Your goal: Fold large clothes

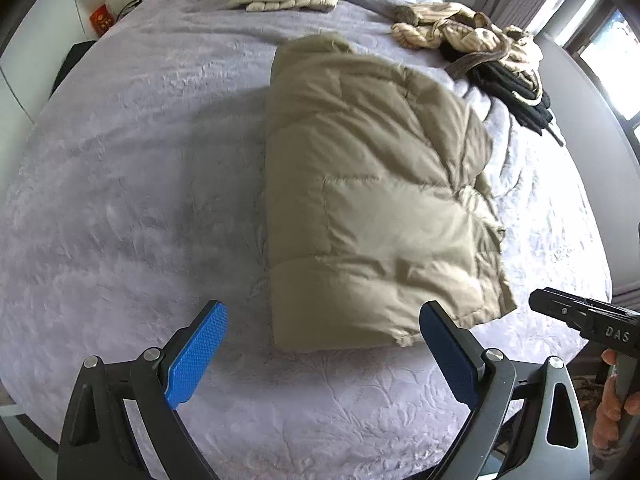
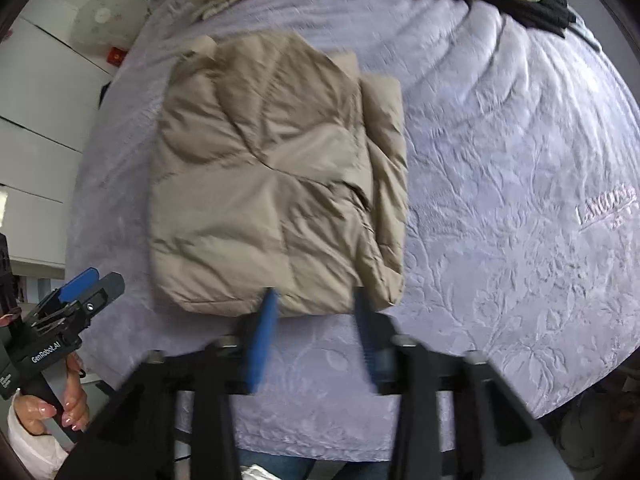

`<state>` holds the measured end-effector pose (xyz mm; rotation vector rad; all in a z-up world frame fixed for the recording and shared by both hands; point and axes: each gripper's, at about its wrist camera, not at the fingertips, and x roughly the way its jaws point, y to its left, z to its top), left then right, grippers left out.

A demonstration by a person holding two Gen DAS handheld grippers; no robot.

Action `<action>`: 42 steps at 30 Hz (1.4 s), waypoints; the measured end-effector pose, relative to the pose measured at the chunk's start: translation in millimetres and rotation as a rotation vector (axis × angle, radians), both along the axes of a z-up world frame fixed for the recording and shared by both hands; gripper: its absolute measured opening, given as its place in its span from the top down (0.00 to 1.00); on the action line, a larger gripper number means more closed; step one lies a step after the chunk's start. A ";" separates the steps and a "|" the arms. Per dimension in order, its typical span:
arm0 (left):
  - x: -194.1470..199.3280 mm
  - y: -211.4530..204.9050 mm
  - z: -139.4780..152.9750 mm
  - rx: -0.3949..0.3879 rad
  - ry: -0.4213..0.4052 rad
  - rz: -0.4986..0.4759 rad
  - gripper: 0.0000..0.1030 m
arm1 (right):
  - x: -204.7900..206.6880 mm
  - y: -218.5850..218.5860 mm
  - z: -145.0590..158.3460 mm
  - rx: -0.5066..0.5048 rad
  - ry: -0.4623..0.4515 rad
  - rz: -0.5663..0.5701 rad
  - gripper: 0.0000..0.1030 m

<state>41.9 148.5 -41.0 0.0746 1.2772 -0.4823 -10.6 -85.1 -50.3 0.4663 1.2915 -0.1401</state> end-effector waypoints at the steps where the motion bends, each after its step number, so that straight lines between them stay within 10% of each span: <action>1: -1.1 1.1 5.6 0.001 -0.011 0.004 0.05 | 0.0 4.9 5.3 -0.007 -0.013 0.006 0.51; 5: -11.4 3.4 26.7 0.001 -0.046 0.019 0.05 | 1.4 15.6 26.4 -0.033 -0.049 0.034 0.44; 7: -18.5 3.0 33.9 0.014 -0.076 0.027 0.03 | 3.8 16.9 37.8 -0.047 -0.065 0.044 0.22; 15: -45.6 -5.8 59.5 0.072 -0.157 0.076 0.00 | -4.6 8.5 71.8 -0.098 -0.149 0.017 0.18; 17: -52.5 -7.3 69.0 0.084 -0.184 0.095 0.00 | -10.7 7.4 79.1 -0.115 -0.178 0.012 0.00; 42: -79.8 -25.9 115.2 0.096 -0.265 0.113 0.00 | -32.0 0.9 109.4 -0.258 -0.248 -0.047 0.00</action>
